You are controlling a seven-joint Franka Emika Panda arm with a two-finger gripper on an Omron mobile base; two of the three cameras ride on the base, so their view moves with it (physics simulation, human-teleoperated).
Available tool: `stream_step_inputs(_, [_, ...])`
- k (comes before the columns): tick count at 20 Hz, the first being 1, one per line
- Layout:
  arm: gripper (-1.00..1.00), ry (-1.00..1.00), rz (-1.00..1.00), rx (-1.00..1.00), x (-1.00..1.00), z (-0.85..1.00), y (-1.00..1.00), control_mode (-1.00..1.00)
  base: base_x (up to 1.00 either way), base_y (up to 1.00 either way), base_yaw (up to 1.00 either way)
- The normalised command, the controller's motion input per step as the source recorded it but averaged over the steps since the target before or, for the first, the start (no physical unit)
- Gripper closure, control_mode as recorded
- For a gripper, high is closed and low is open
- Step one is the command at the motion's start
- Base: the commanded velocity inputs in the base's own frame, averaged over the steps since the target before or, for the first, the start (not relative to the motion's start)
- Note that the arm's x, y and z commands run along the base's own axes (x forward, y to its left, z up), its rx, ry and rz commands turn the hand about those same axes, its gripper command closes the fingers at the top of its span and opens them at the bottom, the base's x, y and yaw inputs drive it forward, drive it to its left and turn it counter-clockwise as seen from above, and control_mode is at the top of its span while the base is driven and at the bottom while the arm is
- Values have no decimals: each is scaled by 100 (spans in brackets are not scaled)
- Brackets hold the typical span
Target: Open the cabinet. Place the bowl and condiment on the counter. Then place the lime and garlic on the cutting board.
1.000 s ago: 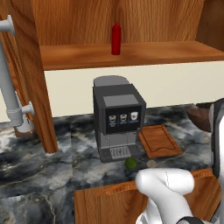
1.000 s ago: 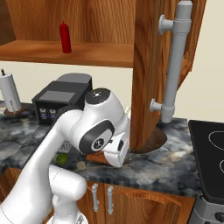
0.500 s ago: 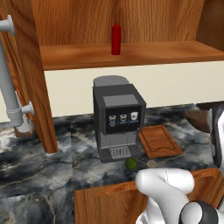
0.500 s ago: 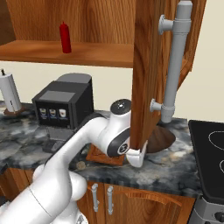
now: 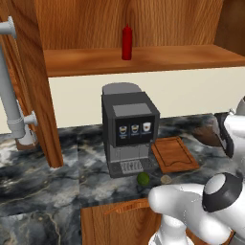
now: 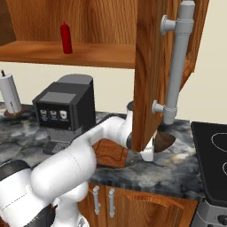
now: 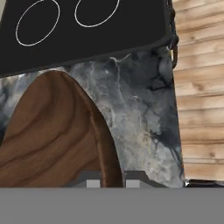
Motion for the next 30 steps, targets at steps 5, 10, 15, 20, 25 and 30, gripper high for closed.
stream_step_inputs(5, [100, 0, 7, 0, 55, -34, -38, -100, 0, 0, 0])
stream_step_inputs(10, [100, 0, 8, 0, 59, -52, -33, -100, 0, 0, 0])
stream_step_inputs(15, [100, 0, 7, 0, 71, -32, -11, -100, 0, 0, 0])
stream_step_inputs(20, [100, 0, 4, 0, 61, -23, -13, -100, 0, 0, 0])
stream_step_inputs(25, [100, 0, 7, 0, 10, -29, -6, -100, 0, 0, 0])
stream_step_inputs(30, [100, 0, 10, 0, 0, -26, 0, -100, 0, 0, 0])
